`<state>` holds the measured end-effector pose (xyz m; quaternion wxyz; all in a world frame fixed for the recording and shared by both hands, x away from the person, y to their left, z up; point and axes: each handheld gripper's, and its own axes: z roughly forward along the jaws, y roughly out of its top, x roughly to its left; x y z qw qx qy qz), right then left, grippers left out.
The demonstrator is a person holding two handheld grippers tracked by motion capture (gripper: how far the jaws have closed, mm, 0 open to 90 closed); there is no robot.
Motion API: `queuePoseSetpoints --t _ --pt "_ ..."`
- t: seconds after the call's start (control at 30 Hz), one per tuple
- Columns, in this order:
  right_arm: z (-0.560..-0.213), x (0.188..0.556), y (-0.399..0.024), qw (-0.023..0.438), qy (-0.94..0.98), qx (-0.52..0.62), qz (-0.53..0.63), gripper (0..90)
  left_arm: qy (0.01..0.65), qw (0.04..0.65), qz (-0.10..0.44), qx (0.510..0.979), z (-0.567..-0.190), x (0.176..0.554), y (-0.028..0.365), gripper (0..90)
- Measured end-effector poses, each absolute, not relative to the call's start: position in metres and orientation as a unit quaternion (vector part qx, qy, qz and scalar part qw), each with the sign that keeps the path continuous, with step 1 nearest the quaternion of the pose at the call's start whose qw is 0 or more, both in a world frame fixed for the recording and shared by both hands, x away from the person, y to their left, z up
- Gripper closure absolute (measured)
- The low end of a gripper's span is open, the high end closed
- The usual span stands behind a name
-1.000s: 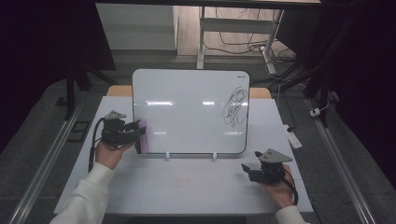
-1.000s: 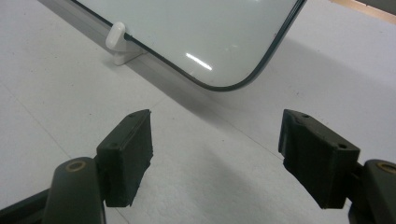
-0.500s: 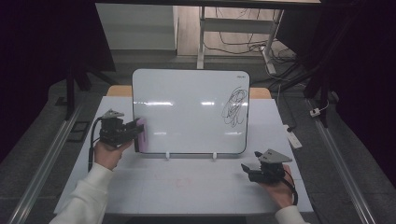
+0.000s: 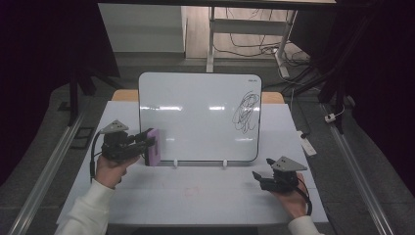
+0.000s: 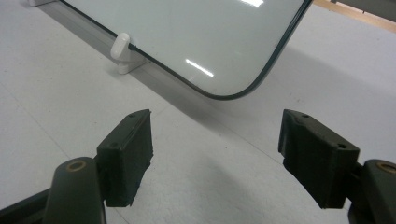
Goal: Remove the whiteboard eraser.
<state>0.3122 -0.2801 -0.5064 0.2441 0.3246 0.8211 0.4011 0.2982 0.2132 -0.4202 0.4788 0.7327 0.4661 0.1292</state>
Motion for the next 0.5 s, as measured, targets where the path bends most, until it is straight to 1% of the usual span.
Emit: queuePoseSetpoints --t 0.23,0.4,0.5 --pt "-0.505 0.31 -0.278 0.248 0.82 0.317 0.407 25.7 0.443 0.491 0.109 0.742 -0.425 0.298 0.198 59.5" --pt "-0.504 0.309 -0.279 0.25 0.815 0.321 0.413 25.8 0.423 0.497 0.094 0.752 -0.431 0.303 0.176 59.5" --pt "-0.504 0.308 -0.279 0.251 0.812 0.322 0.418 25.8 0.415 0.5 0.088 0.755 -0.433 0.304 0.169 59.4"
